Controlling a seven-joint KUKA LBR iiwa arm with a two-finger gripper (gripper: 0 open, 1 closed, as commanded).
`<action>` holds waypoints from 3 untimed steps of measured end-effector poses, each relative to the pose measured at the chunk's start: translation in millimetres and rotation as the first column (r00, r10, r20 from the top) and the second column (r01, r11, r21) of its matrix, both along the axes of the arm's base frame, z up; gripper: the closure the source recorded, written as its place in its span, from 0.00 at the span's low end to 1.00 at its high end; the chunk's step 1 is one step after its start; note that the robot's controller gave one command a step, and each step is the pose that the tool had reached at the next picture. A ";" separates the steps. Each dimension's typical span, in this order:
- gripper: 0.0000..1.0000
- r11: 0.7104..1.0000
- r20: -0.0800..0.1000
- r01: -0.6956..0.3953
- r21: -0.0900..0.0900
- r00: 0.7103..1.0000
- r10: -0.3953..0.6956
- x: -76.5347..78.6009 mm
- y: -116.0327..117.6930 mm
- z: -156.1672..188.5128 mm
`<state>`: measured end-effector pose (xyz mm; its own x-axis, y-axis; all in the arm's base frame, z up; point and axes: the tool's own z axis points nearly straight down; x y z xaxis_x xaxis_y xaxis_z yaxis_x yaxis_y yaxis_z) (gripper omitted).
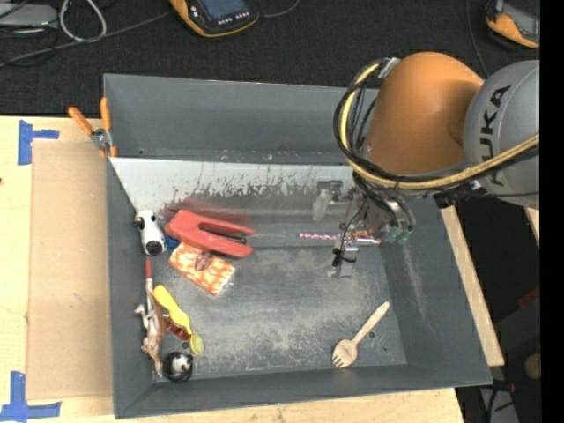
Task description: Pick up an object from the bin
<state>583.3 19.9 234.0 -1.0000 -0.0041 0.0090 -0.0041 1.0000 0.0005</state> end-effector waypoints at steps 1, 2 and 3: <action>0.00 1.000 0.008 0.000 0.000 1.000 0.000 1.2 -0.1 4.8; 0.00 0.999 0.007 0.040 0.001 0.999 -0.040 -44.6 0.7 -52.4; 0.00 1.000 0.016 -0.003 0.000 1.000 0.003 8.4 56.2 -40.8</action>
Offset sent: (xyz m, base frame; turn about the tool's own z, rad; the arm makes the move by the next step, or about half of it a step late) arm -0.0541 0.0005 -0.0640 0.0486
